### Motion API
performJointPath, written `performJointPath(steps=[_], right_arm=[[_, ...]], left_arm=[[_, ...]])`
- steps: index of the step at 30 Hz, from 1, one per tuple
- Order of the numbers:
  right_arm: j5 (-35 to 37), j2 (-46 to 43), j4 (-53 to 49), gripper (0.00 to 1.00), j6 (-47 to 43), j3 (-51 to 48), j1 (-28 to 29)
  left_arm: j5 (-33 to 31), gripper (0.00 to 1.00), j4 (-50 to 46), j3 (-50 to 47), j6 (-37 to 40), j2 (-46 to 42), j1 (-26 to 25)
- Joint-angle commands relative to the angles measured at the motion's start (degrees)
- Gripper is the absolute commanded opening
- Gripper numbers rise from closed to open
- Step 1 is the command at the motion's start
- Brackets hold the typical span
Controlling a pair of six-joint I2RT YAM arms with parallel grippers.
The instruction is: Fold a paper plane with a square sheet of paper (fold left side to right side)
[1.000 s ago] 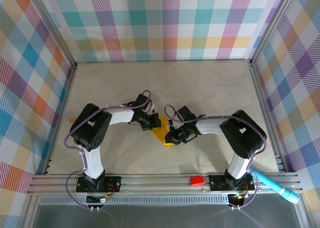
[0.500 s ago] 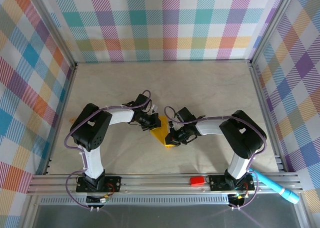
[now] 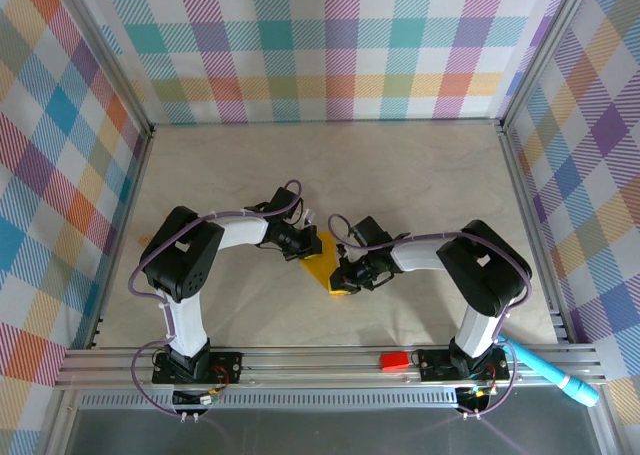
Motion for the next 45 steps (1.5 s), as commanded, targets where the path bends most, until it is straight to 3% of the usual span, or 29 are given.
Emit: performJointPath(steps=[1,19,30,45], right_arm=[[0.31,1.18,-2.61,0.02,0.97,-1.81,0.77],[3.14,-3.31,-9.13,0.02,-1.05,-3.37,2.52],[3.64,-14.2,-12.55,0.03,-3.03,-0.22,1.67],[8.52,0.99,-7.38,0.0,-4.27,11.85,-0.52]], left_arm=[[-6.68,0.0,-7.64,-1.83,0.23,2.41,0.2],[-6.96,0.0,-7.86,-1.79,0.24,2.39,0.55],[-6.79,0.0,-8.11,-1.33,0.31,2.38,0.55],[-6.61,0.0,-7.69,-1.24,0.11,2.52,0.55]])
